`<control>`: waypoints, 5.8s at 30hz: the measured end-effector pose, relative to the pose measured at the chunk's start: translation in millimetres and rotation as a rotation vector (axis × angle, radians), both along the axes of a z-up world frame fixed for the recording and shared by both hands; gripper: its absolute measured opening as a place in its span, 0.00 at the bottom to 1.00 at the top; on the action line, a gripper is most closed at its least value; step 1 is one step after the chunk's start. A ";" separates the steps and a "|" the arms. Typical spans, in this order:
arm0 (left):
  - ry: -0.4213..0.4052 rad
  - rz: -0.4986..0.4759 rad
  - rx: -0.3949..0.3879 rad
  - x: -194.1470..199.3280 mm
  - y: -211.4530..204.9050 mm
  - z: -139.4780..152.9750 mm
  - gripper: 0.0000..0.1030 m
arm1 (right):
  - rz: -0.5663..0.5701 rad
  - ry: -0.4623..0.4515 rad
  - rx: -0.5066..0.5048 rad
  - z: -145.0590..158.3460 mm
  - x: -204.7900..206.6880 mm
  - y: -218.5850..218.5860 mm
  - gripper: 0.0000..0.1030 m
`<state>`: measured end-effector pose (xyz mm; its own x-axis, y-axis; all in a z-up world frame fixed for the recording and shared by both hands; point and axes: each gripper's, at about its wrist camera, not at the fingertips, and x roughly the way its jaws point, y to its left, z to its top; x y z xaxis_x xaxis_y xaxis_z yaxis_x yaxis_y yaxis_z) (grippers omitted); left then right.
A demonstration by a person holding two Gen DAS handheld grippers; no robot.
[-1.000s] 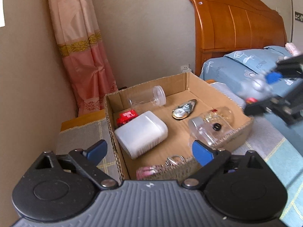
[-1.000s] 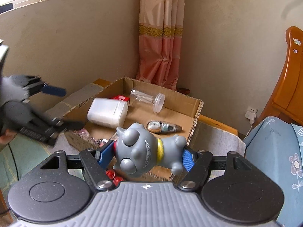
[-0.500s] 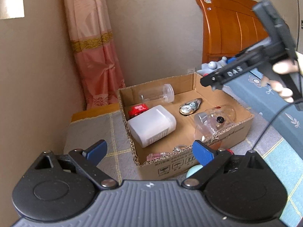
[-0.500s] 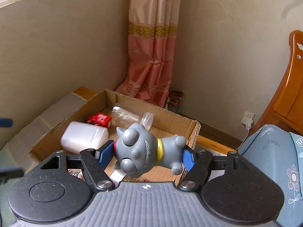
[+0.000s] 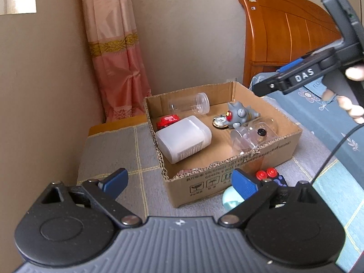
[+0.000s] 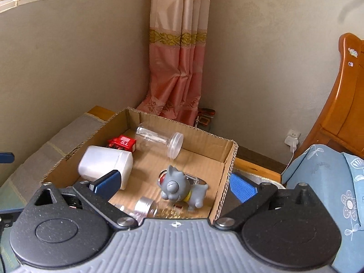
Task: Organize rigid objects
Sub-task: 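Withdraw both tools toward the mint egg case and button cube, then grasp the mint egg case with the left gripper while the right grasps the button cube, then carry the egg case and button cube into the box and open both grippers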
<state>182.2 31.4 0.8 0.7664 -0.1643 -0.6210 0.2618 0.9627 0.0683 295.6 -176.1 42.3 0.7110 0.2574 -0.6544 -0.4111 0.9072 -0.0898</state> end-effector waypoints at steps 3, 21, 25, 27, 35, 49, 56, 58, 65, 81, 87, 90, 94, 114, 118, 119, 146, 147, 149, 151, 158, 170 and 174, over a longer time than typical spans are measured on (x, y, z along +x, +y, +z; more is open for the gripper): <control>0.005 0.011 -0.007 -6.4 1.9 0.8 0.95 | -0.010 0.001 0.012 3.3 -15.5 -2.0 1.00; 0.005 0.105 0.074 -33.9 11.8 -21.6 0.98 | -0.232 0.130 0.170 -77.1 -92.3 -3.5 1.00; 0.012 0.104 0.071 -35.2 16.0 -25.2 0.98 | -0.294 0.159 0.168 -101.0 -87.5 9.9 1.00; 0.021 0.112 0.073 -34.4 17.8 -28.0 0.98 | -0.303 0.170 0.163 -110.6 -85.3 16.7 1.00; 0.042 0.101 0.080 -31.9 17.4 -33.9 0.98 | -0.357 0.106 -0.017 -127.4 -88.3 20.4 1.00; 0.105 -0.078 0.071 -14.0 -24.8 -53.2 0.98 | -0.268 0.175 0.024 -137.5 -98.9 -14.9 1.00; 0.190 -0.144 0.153 5.7 -51.2 -65.4 0.98 | -0.252 0.162 0.027 -137.7 -95.2 -16.3 1.00; 0.195 -0.137 0.172 5.4 -53.9 -62.3 0.98 | -0.240 0.165 0.025 -137.5 -93.7 -17.4 1.00; 0.178 -0.072 0.214 -14.7 -44.9 -26.7 0.98 | -0.213 0.160 0.025 -138.3 -88.7 -18.3 1.00; 0.216 -0.049 0.079 -3.9 -46.7 -88.2 0.98 | -0.141 0.122 0.033 -141.4 -93.1 -24.5 1.00; 0.203 -0.079 -0.011 7.7 -51.9 -98.5 1.00 | -0.085 0.088 0.043 -143.8 -102.9 -35.5 1.00; 0.201 -0.082 -0.016 14.7 -57.8 -99.2 0.99 | -0.085 0.077 0.046 -144.5 -105.4 -36.8 1.00; 0.190 -0.099 -0.015 21.6 -63.6 -100.3 0.99 | -0.080 0.056 0.051 -146.0 -110.6 -39.2 1.00; 0.151 -0.079 -0.030 17.9 -67.7 -93.2 0.59 | -0.080 0.033 0.060 -147.9 -121.8 -45.0 1.00; 0.170 -0.008 -0.036 9.8 -49.8 -91.4 0.59 | -0.071 0.039 0.056 -147.6 -120.0 -41.3 1.00; 0.172 0.004 -0.035 8.1 -46.2 -91.2 0.59 | -0.063 0.041 0.056 -147.5 -118.8 -38.8 1.00; 0.187 0.015 -0.031 5.3 -25.0 -89.8 0.60 | 0.083 0.085 0.033 -137.1 -78.4 -0.9 0.84; 0.189 0.007 -0.028 5.5 -24.9 -89.4 0.59 | 0.081 0.090 0.033 -135.9 -77.0 -2.6 0.82; 0.195 -0.003 -0.022 6.5 -25.3 -88.6 0.59 | 0.073 0.095 0.022 -133.6 -76.1 -5.3 0.71; 0.202 -0.013 -0.018 7.6 -25.3 -88.1 0.59 | 0.064 0.102 0.009 -131.1 -75.2 -6.9 0.65; 0.225 -0.058 0.015 6.0 -26.6 -82.8 0.59 | 0.093 0.121 -0.006 -127.5 -78.8 -7.0 0.56; 0.192 -0.149 0.048 -11.9 -31.7 -40.8 0.59 | 0.187 0.110 -0.015 -90.3 -105.8 -16.5 0.56; 0.164 -0.193 0.055 -12.5 -37.3 -19.2 0.59 | 0.210 0.094 -0.015 -72.4 -111.2 -22.5 0.56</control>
<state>169.7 -5.9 -18.4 0.6124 -0.2603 -0.7465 0.4521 0.8899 0.0606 184.4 -198.6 -30.1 0.5786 0.3828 -0.7202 -0.5977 0.7998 -0.0551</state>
